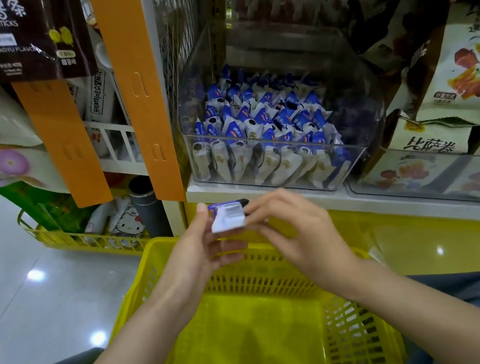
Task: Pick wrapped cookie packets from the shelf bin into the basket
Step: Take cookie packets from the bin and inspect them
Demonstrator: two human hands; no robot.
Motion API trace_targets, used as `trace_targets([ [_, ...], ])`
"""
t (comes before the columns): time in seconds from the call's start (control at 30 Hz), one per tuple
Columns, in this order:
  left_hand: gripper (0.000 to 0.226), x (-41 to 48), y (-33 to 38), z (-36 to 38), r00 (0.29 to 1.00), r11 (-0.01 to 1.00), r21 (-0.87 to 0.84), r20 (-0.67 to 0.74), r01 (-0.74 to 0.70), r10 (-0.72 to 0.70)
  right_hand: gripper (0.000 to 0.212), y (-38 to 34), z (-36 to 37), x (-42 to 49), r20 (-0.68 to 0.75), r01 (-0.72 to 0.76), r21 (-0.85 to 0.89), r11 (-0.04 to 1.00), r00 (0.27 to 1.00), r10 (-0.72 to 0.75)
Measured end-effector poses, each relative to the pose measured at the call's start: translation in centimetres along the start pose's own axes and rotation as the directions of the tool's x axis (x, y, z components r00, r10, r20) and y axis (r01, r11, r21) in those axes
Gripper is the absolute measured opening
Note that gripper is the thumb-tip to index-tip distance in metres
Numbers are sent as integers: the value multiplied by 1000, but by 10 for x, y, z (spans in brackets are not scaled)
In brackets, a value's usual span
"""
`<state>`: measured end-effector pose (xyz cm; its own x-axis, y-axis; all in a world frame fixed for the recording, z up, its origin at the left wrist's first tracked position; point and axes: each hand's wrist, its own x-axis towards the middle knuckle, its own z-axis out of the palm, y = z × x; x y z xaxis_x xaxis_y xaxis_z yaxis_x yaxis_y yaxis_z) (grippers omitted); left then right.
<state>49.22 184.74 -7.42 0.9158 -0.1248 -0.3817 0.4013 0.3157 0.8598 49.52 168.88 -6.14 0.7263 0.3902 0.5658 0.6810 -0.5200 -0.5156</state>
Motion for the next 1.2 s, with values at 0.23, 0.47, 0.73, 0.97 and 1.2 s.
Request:
trace_targets([
  [0.23,24,-7,3,-1,981,983,22,-57,-184,185,17,-5,7,-6,152,-39,-2,999,988,39],
  [0.47,30,-8,2,4,958,951,117,35,-286,284,22,-10,5,9,296,-627,472,620,775,558],
  [0.73,43,-8,-14,8,835,700,525,41,-485,548,25,-8,8,11,372,-718,623,310,620,690],
  [0.97,24,-6,-20,5,860,673,569,133,-473,492,15,-1,13,7,341,-714,576,398,652,677],
  [1.2,27,-7,-26,1,854,492,750,184,-441,486,23,2,20,-1,316,-676,587,446,698,643],
])
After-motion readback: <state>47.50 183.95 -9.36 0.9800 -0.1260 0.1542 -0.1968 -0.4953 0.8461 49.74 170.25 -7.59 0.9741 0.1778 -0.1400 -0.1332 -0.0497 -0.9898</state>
